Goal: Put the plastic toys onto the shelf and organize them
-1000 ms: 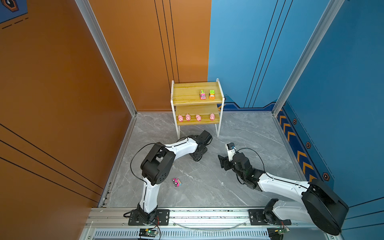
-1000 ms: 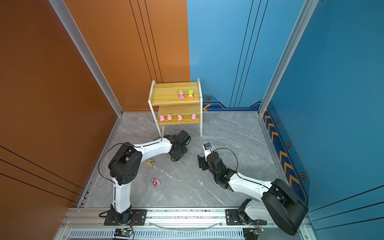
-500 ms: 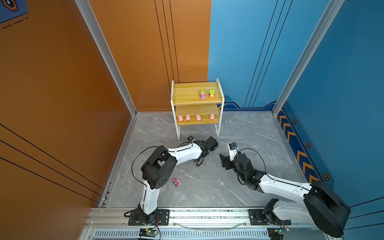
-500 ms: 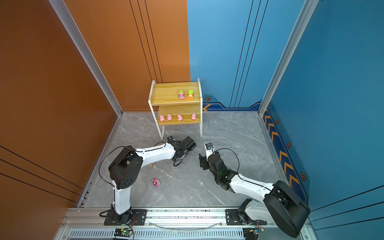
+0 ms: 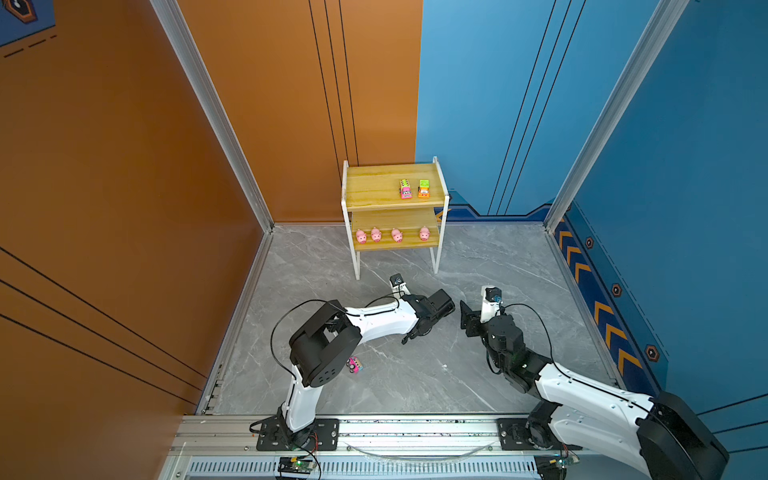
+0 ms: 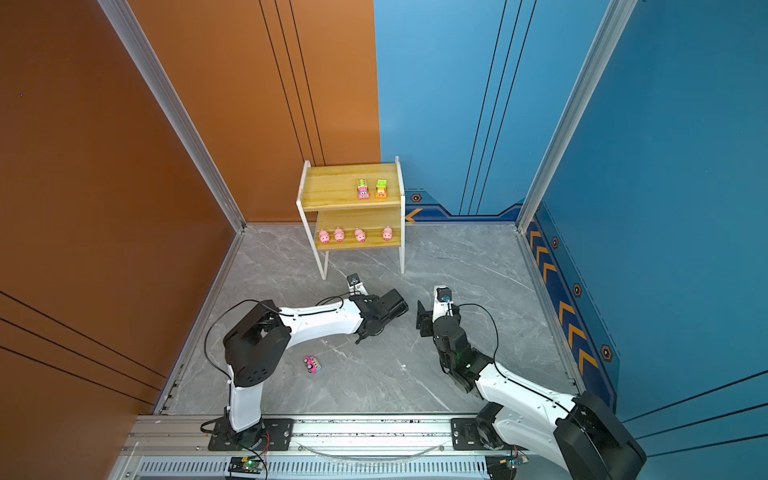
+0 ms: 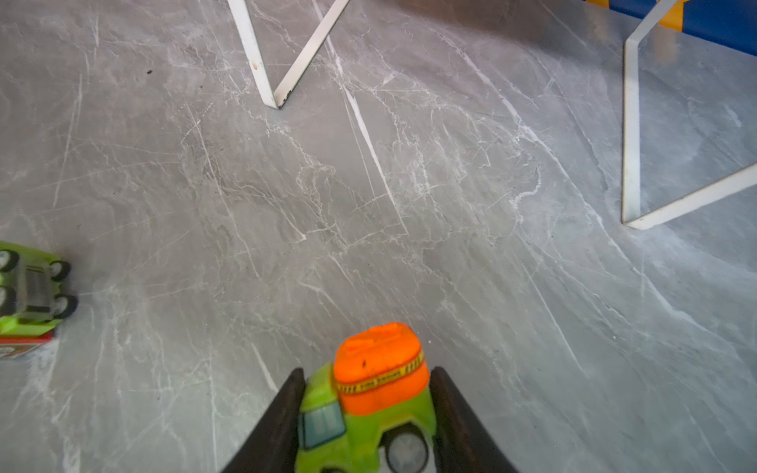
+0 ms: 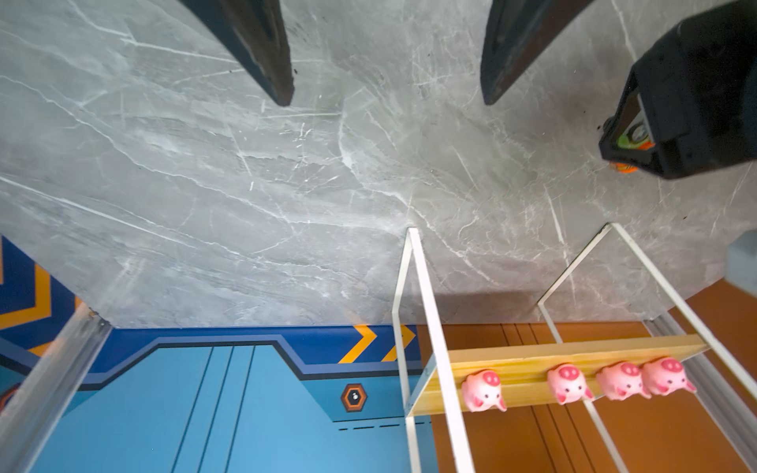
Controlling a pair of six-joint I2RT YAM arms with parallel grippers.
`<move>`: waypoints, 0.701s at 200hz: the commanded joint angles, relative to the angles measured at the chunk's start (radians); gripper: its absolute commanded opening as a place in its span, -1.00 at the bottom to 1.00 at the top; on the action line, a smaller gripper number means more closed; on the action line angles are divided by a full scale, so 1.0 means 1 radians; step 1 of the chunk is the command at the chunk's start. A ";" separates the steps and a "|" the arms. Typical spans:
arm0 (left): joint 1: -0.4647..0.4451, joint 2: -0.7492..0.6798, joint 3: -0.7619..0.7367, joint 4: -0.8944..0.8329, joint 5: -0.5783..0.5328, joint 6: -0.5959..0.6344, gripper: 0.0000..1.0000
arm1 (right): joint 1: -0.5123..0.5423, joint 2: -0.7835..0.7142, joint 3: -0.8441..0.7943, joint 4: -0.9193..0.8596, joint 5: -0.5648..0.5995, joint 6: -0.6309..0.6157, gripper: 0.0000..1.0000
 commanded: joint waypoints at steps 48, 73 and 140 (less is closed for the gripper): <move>-0.073 0.111 -0.003 -0.024 -0.127 -0.115 -0.06 | -0.028 -0.044 -0.032 0.000 0.033 0.056 0.45; -0.096 0.140 -0.003 -0.025 -0.129 -0.152 -0.05 | -0.029 -0.054 -0.035 0.000 0.036 0.058 0.45; -0.181 0.166 -0.019 -0.032 -0.167 -0.244 0.00 | -0.030 -0.110 -0.063 0.005 0.057 0.061 0.45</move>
